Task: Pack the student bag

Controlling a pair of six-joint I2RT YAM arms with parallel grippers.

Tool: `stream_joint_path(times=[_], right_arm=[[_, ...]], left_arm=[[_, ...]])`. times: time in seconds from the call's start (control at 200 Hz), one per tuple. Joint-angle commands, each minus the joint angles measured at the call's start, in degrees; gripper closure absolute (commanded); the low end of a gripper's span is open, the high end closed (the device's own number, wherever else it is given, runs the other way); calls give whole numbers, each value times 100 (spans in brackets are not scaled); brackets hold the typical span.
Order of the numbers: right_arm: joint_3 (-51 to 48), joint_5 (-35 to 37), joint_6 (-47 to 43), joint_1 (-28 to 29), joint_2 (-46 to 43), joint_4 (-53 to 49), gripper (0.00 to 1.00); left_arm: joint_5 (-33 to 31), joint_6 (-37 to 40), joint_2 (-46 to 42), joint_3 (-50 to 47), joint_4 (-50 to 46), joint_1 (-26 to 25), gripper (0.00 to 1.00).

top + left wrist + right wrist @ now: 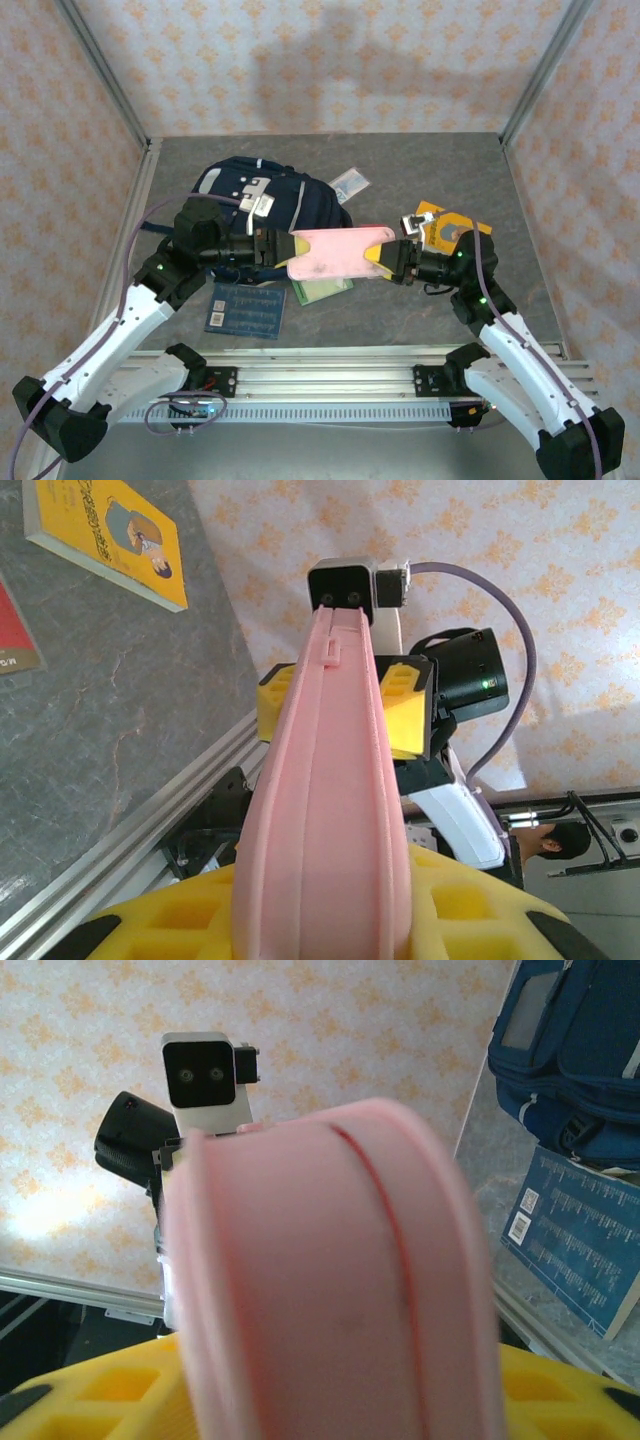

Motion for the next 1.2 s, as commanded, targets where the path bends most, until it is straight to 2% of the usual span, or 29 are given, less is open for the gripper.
stream_joint_path(times=[0.0,0.165,0.275,0.445,0.54,0.61,0.665,0.735,0.83,0.906,1.011,1.106,1.191], right_arm=[[244,66,-59,-3,-69,416,42],[235,97,17,-46,-69,523,35],[183,88,37,-62,-61,540,35],[57,205,332,-81,-78,725,54],[102,275,232,-82,-150,510,72],[155,346,135,-86,-224,280,76],[186,379,78,-88,-284,166,76],[209,463,8,-100,-368,-12,74],[217,546,-99,-115,-463,-222,73],[226,627,-233,-141,-515,-474,73],[291,881,-662,-250,-594,-1154,75],[531,1443,-1398,-292,-647,-2311,74],[720,2162,-1961,-286,-746,-3258,81]], left_arm=[[-13,14,-2,-120,38,2,76],[18,64,-24,-135,-39,-13,76],[44,61,-21,-147,-51,-36,77],[10,117,-19,-140,-171,-32,77],[9,43,-12,-147,-81,-32,76],[-6,90,3,-98,-173,-30,74],[-43,125,3,-70,-271,-36,68],[-201,241,7,-9,-519,-31,49],[-414,318,7,46,-684,-29,31],[-726,508,24,192,-992,-11,26],[-1283,794,94,463,-1482,46,23],[-2428,1318,158,837,-2306,111,22],[-3743,1635,376,1112,-2969,130,22]])
